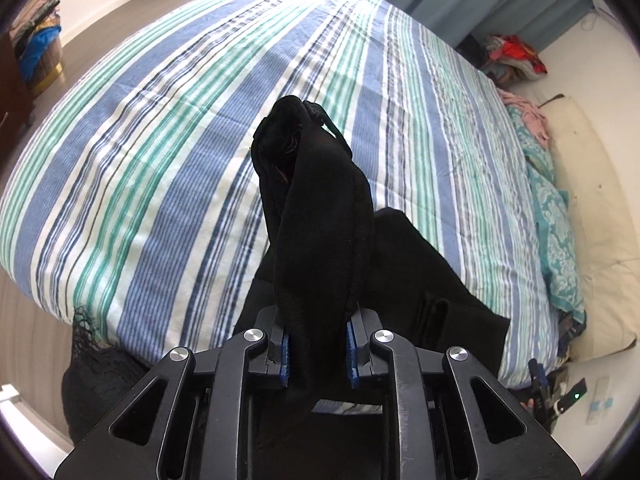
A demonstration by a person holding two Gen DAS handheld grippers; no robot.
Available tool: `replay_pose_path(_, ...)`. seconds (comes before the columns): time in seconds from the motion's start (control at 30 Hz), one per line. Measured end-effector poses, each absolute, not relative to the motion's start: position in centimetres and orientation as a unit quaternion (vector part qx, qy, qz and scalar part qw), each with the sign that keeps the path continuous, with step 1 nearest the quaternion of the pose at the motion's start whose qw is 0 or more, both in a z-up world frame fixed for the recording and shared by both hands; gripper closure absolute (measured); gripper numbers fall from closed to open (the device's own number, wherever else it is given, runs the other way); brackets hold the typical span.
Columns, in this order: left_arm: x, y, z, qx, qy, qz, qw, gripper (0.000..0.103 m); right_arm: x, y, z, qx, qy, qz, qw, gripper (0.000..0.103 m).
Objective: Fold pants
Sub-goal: 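Grasp the waistband with the left tool and lift it, then fold the held waistband over the trousers and open the left tool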
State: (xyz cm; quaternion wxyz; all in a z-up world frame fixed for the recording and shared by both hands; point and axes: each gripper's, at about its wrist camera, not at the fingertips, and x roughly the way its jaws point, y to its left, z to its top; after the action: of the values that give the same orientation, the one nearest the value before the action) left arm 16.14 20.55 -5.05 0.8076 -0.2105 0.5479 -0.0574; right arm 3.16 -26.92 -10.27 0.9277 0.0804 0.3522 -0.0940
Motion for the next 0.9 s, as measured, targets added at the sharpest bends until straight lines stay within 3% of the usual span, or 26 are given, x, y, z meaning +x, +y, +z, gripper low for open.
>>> replay_pose_path(0.5,16.2,7.7,-4.1,-0.202,0.554,-0.180,0.787,0.088,2.2,-28.9,-9.9,0.118,0.343,-0.111,0.925,0.000)
replay_pose_path(0.8,17.0,-1.9,-10.0,-0.198,0.594,-0.257,0.736,0.096,1.7,-29.9,-10.0,0.129,0.345,-0.127,0.921,0.000)
replay_pose_path(0.9,16.6,-4.8,-11.9,-0.191,0.620,-0.301,0.700,0.085,1.7,-30.5,-10.3,0.144,0.345,-0.129,0.918,0.000)
